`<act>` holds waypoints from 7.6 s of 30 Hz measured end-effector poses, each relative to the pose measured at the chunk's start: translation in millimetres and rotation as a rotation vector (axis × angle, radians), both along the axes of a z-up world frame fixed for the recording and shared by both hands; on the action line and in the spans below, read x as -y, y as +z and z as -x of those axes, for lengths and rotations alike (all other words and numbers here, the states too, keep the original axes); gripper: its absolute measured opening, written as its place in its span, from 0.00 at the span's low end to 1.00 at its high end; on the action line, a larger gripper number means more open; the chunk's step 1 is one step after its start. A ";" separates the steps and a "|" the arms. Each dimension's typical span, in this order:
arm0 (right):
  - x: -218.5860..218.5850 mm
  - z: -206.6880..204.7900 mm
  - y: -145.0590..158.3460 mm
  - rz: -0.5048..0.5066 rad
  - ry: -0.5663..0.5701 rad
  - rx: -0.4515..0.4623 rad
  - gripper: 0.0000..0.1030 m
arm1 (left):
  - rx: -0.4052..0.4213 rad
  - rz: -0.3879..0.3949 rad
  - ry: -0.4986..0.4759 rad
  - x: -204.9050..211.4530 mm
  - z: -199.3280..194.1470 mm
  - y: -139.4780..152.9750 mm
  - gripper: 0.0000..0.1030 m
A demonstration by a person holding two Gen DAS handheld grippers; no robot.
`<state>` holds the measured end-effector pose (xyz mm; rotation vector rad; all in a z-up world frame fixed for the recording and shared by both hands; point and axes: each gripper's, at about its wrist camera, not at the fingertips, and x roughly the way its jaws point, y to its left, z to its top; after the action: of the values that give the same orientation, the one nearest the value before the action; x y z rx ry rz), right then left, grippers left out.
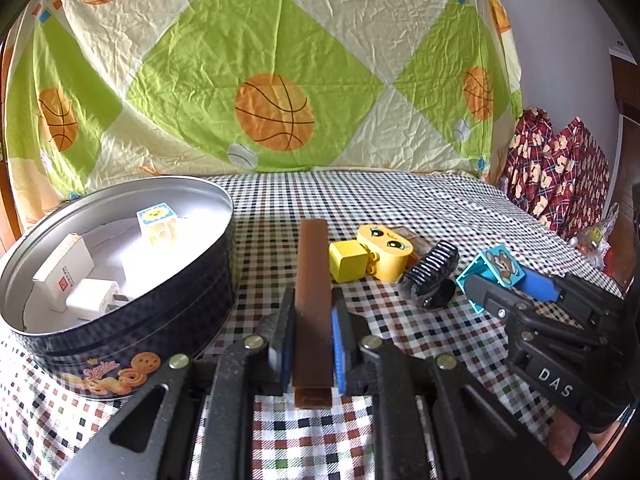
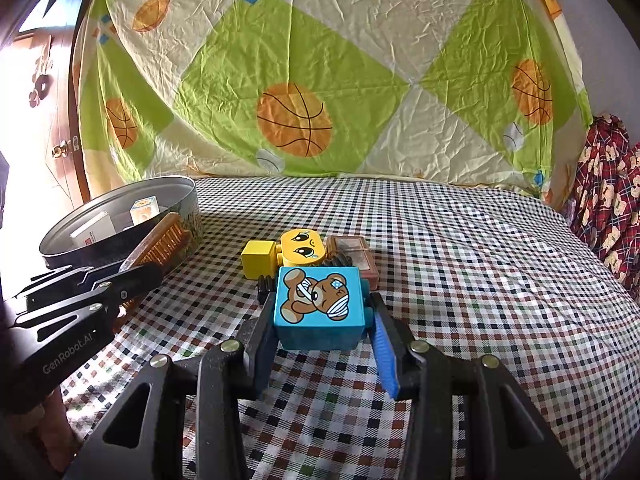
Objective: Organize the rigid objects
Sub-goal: 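Lift and carry the brush toward the tin with left tool while right tool carries the bear block, then lower the brush into the tin and open left tool while right tool releases the bear block inside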
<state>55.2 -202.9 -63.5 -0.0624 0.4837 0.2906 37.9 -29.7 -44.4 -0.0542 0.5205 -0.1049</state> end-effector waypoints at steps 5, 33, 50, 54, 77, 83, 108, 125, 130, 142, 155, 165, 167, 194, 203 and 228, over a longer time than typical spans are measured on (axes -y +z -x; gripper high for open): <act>1.1 6.4 1.4 -0.009 -0.010 0.045 0.44 | 0.032 -0.002 0.009 -0.7 5.2 1.3 0.13; 8.8 31.8 7.2 -0.056 -0.063 0.205 0.44 | 0.195 0.001 0.057 -2.9 30.0 8.9 0.13; 9.6 31.3 8.7 -0.062 -0.117 0.206 0.44 | 0.223 0.014 0.067 -5.5 34.6 11.4 0.13; 3.2 31.6 9.1 -0.056 -0.111 0.207 0.44 | 0.228 0.013 0.070 -6.8 36.6 12.2 0.13; -32.7 36.0 9.5 -0.017 -0.048 0.214 0.44 | 0.265 -0.001 0.114 -21.0 43.9 12.5 0.13; -42.5 38.4 9.0 -0.010 -0.028 0.218 0.44 | 0.279 -0.007 0.128 -26.2 46.1 12.7 0.13; -90.4 42.8 10.4 -0.001 0.076 0.204 0.44 | 0.299 0.007 0.219 -69.8 48.6 13.4 0.13; -119.1 41.8 11.1 -0.006 0.134 0.185 0.44 | 0.310 0.010 0.274 -97.3 52.6 12.2 0.13; -125.3 40.4 12.1 -0.007 0.148 0.178 0.44 | 0.306 0.008 0.284 -103.1 52.1 12.3 0.13; -140.6 38.0 12.5 -0.008 0.185 0.166 0.44 | 0.298 0.007 0.304 -115.1 52.2 11.7 0.13; -156.0 38.1 12.1 -0.008 0.227 0.146 0.44 | 0.287 0.010 0.325 -128.9 52.3 10.9 0.13; -162.3 37.5 12.4 -0.016 0.259 0.129 0.44 | 0.273 0.018 0.323 -135.0 51.4 10.6 0.13; -163.3 37.4 12.2 -0.012 0.265 0.129 0.44 | 0.267 0.020 0.325 -137.8 49.9 10.9 0.13; -173.2 13.7 37.7 -0.053 0.327 0.095 0.44 | 0.157 -0.020 0.256 -153.8 22.3 22.9 0.13; -206.8 -42.8 40.8 -0.030 0.383 -0.069 0.44 | -0.046 -0.007 0.195 -168.4 -20.8 22.8 0.13; -150.1 -63.7 32.2 -0.085 0.347 -0.165 0.67 | -0.035 -0.019 0.295 -185.4 -11.2 23.1 0.74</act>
<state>118.8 -52.8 -31.3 -0.0395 0.6243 0.6595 49.1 155.7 -21.3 -0.1142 0.5434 0.1896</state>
